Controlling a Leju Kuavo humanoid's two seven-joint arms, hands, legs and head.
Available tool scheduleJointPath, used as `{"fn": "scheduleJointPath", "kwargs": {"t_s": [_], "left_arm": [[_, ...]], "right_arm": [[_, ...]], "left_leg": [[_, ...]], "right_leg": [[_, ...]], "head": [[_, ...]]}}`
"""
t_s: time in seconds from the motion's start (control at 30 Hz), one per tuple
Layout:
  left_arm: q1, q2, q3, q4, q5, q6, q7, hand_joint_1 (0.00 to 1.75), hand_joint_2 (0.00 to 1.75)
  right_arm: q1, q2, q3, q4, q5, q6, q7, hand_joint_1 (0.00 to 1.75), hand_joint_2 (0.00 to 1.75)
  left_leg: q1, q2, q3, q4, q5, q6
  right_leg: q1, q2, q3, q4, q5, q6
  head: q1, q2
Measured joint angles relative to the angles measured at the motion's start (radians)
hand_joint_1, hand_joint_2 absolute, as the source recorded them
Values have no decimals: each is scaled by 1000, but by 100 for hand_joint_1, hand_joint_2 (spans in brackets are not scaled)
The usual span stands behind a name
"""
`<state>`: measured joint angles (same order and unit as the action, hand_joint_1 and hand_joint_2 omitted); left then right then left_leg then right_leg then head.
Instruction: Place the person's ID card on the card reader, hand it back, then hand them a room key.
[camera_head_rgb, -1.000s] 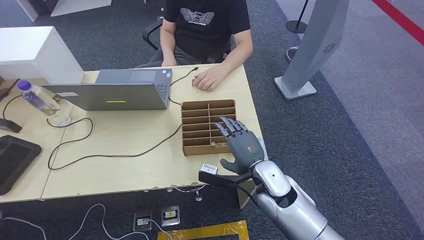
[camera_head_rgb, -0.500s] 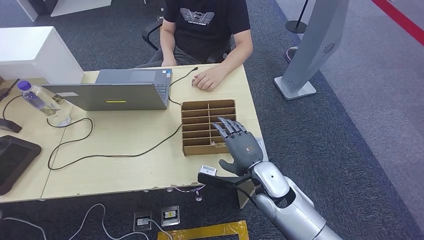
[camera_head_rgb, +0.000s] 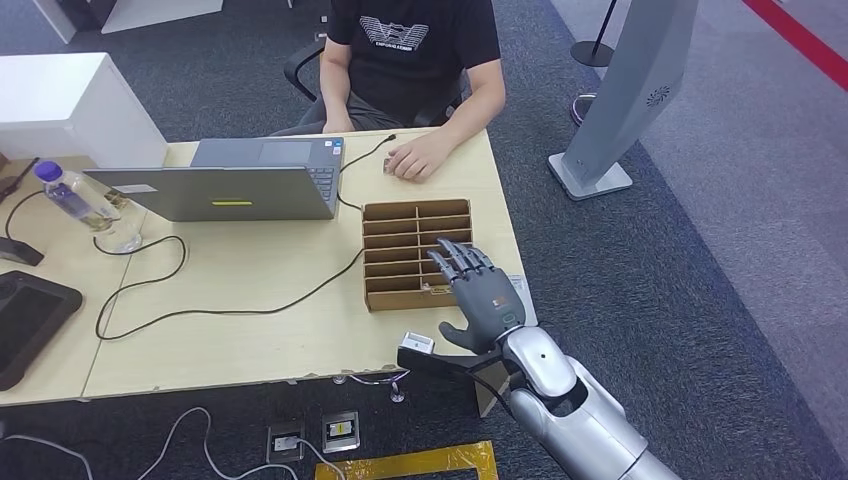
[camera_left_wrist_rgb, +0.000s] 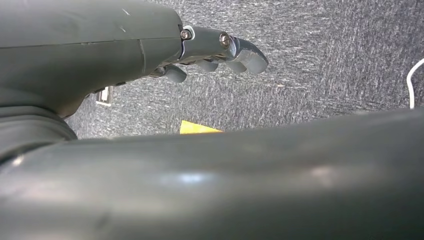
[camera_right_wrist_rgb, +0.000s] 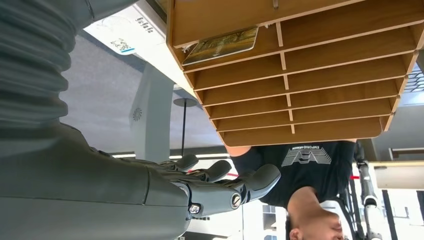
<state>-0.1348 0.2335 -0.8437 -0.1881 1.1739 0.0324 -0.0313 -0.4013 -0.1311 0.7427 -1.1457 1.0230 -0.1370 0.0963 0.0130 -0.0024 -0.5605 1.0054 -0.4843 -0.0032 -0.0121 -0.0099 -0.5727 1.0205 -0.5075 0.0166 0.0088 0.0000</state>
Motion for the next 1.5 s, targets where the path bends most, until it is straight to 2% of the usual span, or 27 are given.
{"fn": "scheduleJointPath", "kwargs": {"t_s": [0.23, 1.07, 1.5], "left_arm": [[0, 0, -7, 0, 0, 0, 0, 0, 0], [0, 4, -13, 0, 0, 4, 0, 0, 0], [0, 5, -14, 1, 9, 12, 0, 0, 0]], "right_arm": [[0, 4, 0, 20, 0, -3, -1, 0, 175], [-1, 37, 0, 140, 32, -133, -45, 0, 175], [-32, 69, 0, 264, 31, -187, -50, 0, 175]], "left_leg": [[0, 0, 0, 0, 0, 0], [0, 0, 0, 0, 0, 0], [0, 0, 0, 0, 0, 0]], "right_leg": [[0, 0, 0, 0, 0, 0], [0, 0, 0, 0, 0, 0], [0, 0, 0, 0, 0, 0]], "head": [[0, 0], [0, 0], [0, 0]]}}
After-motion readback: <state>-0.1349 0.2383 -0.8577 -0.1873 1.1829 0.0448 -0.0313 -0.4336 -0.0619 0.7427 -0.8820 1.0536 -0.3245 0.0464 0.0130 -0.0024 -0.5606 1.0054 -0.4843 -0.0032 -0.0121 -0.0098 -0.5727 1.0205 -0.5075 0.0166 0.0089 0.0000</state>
